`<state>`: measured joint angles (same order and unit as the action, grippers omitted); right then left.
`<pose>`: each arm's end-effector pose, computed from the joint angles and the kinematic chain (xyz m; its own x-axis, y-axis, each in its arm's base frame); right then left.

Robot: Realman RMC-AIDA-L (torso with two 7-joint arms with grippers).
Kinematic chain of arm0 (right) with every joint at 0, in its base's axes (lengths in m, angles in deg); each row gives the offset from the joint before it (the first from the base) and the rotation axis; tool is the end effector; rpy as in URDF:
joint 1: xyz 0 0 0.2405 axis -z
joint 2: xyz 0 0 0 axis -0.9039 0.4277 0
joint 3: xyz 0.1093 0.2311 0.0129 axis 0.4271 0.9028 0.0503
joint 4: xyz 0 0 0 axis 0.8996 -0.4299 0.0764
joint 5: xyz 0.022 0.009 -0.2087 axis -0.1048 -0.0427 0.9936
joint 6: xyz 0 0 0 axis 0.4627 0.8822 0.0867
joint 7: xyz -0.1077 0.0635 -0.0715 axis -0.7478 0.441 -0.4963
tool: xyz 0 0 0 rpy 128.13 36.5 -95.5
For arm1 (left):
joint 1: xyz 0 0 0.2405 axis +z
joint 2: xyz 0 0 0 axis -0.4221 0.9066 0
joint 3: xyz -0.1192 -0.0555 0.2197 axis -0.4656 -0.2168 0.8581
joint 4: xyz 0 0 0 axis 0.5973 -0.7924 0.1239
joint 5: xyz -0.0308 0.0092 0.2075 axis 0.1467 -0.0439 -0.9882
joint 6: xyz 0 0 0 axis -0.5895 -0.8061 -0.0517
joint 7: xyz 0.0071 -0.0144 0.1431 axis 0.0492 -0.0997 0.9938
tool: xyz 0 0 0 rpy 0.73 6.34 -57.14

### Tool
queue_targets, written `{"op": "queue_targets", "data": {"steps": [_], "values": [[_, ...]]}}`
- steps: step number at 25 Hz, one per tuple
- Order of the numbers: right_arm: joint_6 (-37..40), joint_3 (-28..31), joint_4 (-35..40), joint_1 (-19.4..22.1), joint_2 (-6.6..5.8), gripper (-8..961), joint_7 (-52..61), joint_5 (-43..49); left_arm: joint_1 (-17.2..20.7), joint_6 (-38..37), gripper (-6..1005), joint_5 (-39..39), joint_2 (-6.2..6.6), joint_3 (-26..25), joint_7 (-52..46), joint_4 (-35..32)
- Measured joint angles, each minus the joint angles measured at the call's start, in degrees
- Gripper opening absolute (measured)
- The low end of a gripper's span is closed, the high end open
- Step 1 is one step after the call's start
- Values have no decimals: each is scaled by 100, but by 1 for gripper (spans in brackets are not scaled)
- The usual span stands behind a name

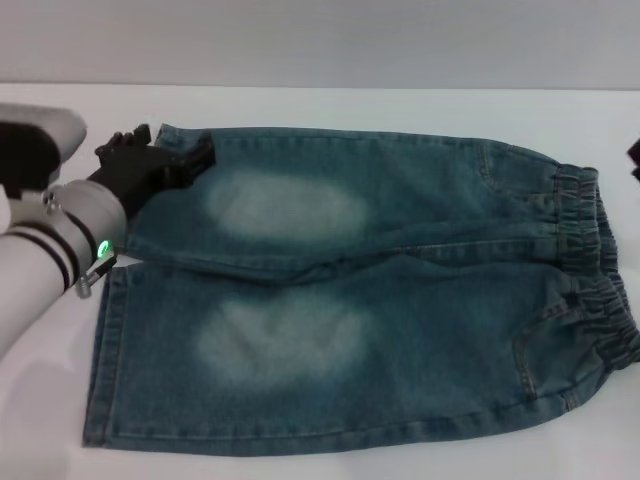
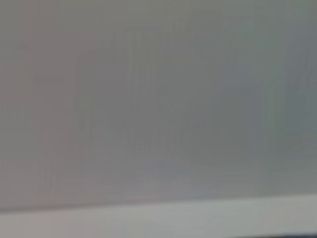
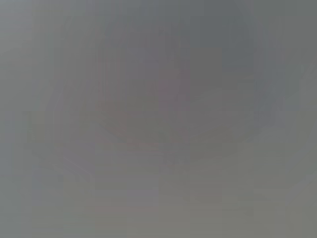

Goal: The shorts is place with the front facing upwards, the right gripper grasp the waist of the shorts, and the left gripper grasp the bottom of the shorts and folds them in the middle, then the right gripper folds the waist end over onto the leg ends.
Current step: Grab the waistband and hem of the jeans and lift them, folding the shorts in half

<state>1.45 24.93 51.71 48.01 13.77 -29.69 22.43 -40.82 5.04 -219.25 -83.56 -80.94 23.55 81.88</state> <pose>0.3415 0.2947 0.0188 0.4197 -0.0994 -0.9022 -0.8913 -0.2330 -0.3890 -0.2579 0.3704 -0.0368 0.6855 0.3315 0.6482 0.7272 -0.2683 -0.6318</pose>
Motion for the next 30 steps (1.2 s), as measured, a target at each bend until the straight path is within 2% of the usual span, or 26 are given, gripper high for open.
{"op": "queue_targets", "data": {"steps": [1, 3, 6, 9, 11, 16, 17, 19, 22, 23, 24, 25, 26, 28, 29, 30], "values": [[-275, 24, -183, -58, -109, 809, 0, 1, 14, 496, 848, -25, -18, -159, 8, 225], [-856, 132, -530, -178, -317, 809, 0, 5, 25, 860, 848, -30, -39, -300, 43, 414], [-1501, 370, -823, -304, -480, 808, -31, 41, 46, 1065, 848, -33, -127, -461, 273, 546], [-2213, 912, -1063, -325, -522, 807, -46, 352, 80, 1059, 848, -37, -276, -582, 554, 575], [-2888, 1481, -1261, -281, -518, 807, -53, 761, 89, 1069, 849, -38, -311, -612, 662, 578], [-4833, 3302, -2321, 202, -380, 805, -61, 2202, 137, 1132, 849, -27, -323, -629, 740, 736], [-5390, 3719, -2658, 349, -318, 805, -61, 2477, 172, 1147, 848, -26, -322, -632, 740, 799], [-6662, 4586, -3388, 627, -114, 805, -63, 3062, 242, 1218, 848, -27, -320, -643, 741, 948], [-8364, 5648, -4493, 964, 302, 804, -149, 3808, 299, 1428, 848, -29, -316, -688, 742, 1137], [-8810, 5925, -4798, 1061, 459, 804, -265, 3928, 299, 1428, 848, -29, -316, -688, 742, 1137], [-9294, 6226, -5118, 1161, 647, 803, -447, 4017, 318, 2122, 848, -32, -319, -871, 744, 1477], [-9716, 6545, -5410, 1264, 853, 803, -685, 4044, 318, 2122, 847, -32, -319, -871, 744, 1477], [-10041, 6821, -5660, 1346, 1050, 803, -959, 4043, 319, 2578, 847, -34, -322, -991, 744, 1665], [-10687, 7408, -6154, 1493, 1486, 802, -1591, 4052, 319, 2578, 847, -34, -322, -991, 744, 1665], [-10983, 7633, -6335, 1531, 1641, 802, -1860, 4055, 323, 3619, 847, -37, -327, -1296, 745, 2178], [-11240, 7819, -6483, 1548, 1749, 802, -2062, 4051, 323, 3619, 847, -37, -327, -1296, 745, 2178]]}}
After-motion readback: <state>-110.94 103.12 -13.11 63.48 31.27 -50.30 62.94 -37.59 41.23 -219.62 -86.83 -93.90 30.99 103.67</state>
